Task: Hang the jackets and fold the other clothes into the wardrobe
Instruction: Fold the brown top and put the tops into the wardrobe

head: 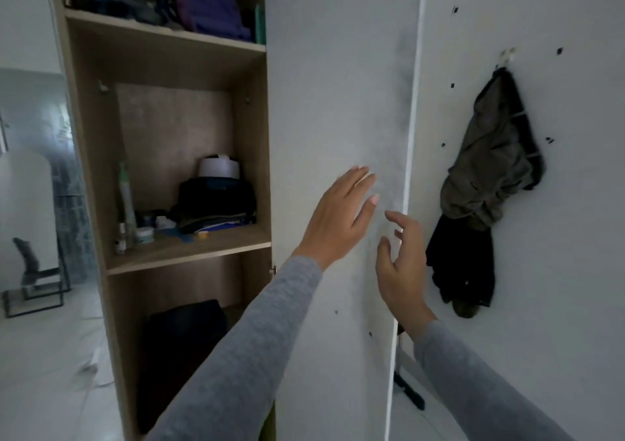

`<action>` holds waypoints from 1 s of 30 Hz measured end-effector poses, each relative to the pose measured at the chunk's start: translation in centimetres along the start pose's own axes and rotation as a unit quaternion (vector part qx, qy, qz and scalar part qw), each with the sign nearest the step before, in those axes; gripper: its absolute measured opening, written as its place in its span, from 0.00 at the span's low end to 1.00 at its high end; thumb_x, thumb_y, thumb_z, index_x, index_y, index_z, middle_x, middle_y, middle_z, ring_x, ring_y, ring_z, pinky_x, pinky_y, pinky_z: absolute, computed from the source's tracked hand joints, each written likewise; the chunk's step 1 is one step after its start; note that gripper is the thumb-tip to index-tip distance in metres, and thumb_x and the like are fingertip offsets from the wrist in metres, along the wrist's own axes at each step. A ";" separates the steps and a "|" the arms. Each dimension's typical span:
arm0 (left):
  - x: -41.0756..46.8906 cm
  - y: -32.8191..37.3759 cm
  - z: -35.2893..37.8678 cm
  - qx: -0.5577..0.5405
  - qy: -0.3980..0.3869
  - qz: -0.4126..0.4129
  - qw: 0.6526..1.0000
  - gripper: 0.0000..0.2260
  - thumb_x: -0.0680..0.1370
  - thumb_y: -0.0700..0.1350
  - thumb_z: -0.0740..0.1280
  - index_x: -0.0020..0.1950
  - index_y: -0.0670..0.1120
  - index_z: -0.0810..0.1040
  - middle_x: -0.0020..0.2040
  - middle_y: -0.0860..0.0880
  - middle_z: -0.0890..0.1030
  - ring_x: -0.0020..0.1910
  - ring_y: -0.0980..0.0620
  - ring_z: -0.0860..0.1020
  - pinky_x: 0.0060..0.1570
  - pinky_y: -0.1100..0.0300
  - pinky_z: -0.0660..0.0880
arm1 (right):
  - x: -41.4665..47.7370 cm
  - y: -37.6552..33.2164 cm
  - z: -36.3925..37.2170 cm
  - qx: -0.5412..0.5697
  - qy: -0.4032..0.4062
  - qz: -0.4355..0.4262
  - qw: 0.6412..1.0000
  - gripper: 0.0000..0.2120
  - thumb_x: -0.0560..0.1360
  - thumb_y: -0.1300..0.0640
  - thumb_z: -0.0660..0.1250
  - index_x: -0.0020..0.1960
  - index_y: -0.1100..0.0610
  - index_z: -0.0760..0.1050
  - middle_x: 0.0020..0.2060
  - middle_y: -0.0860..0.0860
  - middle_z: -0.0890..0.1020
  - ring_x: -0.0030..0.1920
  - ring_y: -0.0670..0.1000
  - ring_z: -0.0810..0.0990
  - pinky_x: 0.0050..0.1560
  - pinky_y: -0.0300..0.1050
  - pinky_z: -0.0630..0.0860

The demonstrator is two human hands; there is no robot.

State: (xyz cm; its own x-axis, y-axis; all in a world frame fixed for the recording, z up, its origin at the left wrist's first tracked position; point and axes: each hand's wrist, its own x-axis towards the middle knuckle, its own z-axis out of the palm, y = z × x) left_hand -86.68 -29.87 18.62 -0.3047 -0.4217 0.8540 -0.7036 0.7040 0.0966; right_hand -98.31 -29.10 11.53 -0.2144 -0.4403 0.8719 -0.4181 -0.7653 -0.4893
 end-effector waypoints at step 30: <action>1.3 0.8 -1.1 0.436 0.013 0.095 0.895 0.28 0.77 0.44 0.59 0.75 0.36 0.58 0.76 0.40 0.58 0.76 0.47 0.53 0.74 0.52 0.54 | 0.4 3.4 1.9 0.217 -0.177 0.009 0.960 0.17 0.80 0.49 0.54 0.65 0.52 0.71 0.59 0.45 0.77 0.59 0.41 0.75 0.59 0.38 0.73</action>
State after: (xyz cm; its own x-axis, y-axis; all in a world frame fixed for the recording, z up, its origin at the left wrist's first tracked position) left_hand -86.94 -29.22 20.36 -0.4644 -0.3196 0.8259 -0.8779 0.0431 -0.4770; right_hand -98.18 -32.77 10.15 0.1275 -0.5288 0.8391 0.0066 -0.8456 -0.5338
